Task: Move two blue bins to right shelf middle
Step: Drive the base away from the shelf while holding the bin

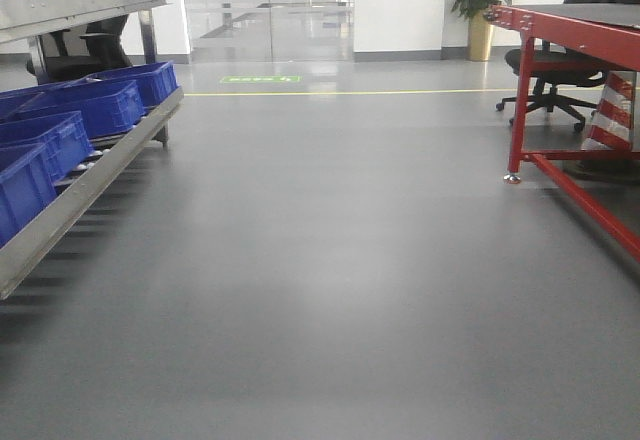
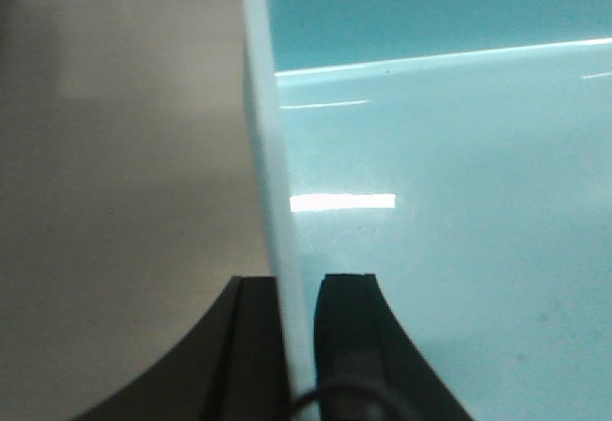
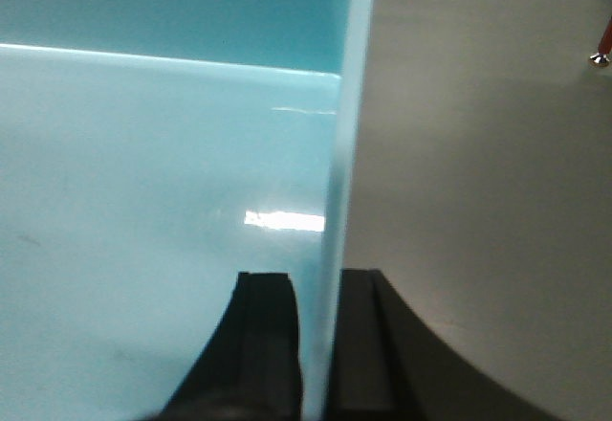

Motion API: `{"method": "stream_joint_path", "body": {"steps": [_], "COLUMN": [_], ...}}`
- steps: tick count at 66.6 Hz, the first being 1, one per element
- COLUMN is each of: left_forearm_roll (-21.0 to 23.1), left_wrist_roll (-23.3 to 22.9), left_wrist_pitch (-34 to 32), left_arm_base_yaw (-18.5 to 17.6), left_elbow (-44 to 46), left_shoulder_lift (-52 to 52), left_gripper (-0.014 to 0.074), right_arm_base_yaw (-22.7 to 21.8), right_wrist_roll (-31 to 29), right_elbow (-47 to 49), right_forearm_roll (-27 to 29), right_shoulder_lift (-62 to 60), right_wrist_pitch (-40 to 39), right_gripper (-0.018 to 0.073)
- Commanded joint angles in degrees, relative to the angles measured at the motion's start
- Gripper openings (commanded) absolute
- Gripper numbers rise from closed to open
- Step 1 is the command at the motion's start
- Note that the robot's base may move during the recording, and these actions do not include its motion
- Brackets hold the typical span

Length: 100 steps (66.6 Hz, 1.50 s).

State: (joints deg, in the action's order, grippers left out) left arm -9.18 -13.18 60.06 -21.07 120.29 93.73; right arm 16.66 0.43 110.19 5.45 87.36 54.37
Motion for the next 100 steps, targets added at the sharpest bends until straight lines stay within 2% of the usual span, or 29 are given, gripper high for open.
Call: {"method": "stream_joint_path", "body": {"steps": [1,100], "left_forearm_roll": [0.37,-0.43], "left_wrist_roll": [0.71,0.71], "left_wrist_pitch": [-2.58,-2.91], "left_arm_base_yaw": [-0.22,-0.22], "left_elbow": [0.74,0.74], "left_shoulder_lift": [-0.7,-0.7], "left_gripper": [-0.0111,-0.0111], "right_arm_base_yaw": [-0.15,-0.15], "right_wrist_roll": [-0.9,-0.9], "right_elbow": [0.54,0.54], "right_forearm_roll": [0.24,0.24], "right_shoulder_lift": [-0.64,-0.64], "right_wrist_pitch": [-2.34,-2.44], "right_gripper": [-0.0153,-0.0153]}}
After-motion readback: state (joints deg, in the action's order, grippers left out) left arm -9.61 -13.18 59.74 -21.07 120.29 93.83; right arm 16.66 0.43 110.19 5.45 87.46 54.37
